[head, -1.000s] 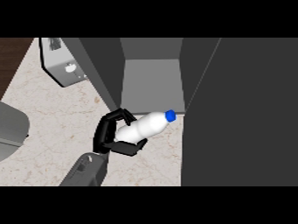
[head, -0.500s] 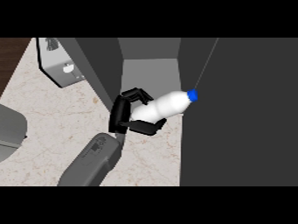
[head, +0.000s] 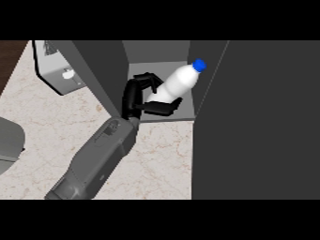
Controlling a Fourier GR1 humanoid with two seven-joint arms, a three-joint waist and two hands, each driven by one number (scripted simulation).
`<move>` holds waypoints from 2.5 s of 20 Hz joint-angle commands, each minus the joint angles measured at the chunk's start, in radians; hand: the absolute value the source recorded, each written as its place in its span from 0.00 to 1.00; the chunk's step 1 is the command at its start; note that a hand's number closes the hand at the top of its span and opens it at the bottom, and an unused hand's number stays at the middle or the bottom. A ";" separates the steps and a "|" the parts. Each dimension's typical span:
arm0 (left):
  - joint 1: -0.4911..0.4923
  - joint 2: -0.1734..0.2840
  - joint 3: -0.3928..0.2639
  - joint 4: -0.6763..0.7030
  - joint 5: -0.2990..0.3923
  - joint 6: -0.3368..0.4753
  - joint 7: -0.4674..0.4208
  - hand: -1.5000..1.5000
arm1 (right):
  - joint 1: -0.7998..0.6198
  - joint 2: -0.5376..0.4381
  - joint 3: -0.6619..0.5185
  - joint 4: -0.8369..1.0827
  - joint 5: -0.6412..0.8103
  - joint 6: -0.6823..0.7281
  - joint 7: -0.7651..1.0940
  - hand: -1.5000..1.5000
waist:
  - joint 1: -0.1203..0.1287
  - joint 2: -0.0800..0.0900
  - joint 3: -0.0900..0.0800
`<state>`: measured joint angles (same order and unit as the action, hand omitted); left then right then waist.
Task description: Pick up the bottled water, place it into the cabinet and close the cabinet
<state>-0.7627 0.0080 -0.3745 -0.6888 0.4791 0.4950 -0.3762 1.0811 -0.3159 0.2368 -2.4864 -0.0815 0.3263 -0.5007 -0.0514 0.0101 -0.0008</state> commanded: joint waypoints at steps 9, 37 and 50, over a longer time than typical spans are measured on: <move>-0.258 0.006 -0.001 0.377 -0.094 0.275 -0.001 1.00 | -0.009 -0.007 -0.060 -0.021 -0.112 0.054 -0.031 0.00 | -0.025 0.014 0.002; -0.309 -0.008 0.126 0.229 0.131 -0.021 -0.272 1.00 | -0.016 0.001 -0.036 -0.126 -0.099 0.065 0.072 0.00 | 0.015 -0.005 0.000; 0.127 -0.008 -0.228 -0.281 0.323 -0.209 -0.210 0.00 | 0.021 0.025 0.041 -0.122 0.001 0.033 0.059 0.00 | 0.055 -0.025 -0.001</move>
<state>-0.7590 0.0000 -0.5095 -0.8086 0.7693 0.3197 -0.6097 1.0730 -0.2976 0.2770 -2.4869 -0.0902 0.3877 -0.4876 -0.0205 -0.0087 -0.0020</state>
